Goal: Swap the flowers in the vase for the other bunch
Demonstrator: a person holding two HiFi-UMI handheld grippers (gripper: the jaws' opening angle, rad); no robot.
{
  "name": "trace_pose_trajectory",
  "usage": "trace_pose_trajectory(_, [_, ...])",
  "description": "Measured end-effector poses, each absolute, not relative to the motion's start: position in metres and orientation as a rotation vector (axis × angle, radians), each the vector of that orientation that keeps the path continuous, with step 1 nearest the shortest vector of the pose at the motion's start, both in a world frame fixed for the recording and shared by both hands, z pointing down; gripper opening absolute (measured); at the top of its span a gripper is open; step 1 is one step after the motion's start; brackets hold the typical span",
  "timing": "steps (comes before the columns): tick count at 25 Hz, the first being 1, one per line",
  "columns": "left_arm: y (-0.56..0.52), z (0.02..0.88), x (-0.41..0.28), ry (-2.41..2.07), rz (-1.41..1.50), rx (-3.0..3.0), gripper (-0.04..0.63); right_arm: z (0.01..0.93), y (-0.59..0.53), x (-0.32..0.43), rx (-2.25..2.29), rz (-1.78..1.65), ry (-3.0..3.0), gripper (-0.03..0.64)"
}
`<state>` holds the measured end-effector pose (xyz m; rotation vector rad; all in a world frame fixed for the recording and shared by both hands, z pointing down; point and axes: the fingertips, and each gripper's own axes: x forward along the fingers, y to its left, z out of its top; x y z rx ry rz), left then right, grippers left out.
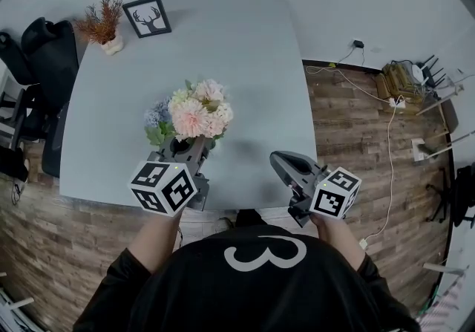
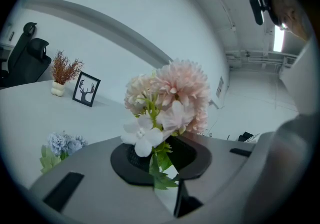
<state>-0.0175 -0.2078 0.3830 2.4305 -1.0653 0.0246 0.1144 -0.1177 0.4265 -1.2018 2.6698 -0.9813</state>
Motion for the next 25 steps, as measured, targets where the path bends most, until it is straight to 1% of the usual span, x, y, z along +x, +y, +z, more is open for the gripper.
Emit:
trace_pose_trajectory(7, [-0.205, 0.358, -0.024, -1.071, -0.034, 2.472, 0.067, 0.420, -0.118, 0.107, -1.196, -0.963, 2.683, 0.009])
trace_pose_trajectory(15, [-0.194, 0.320, -0.032, -1.077, -0.173, 2.519, 0.064, 0.412, -0.113, 0.097, -1.160, -0.927, 2.716, 0.009])
trace_pose_trajectory(25, [-0.182, 0.256, -0.064, -1.106, -0.350, 2.581, 0.064, 0.398, -0.118, 0.074, -1.118, -0.890, 2.755, 0.009])
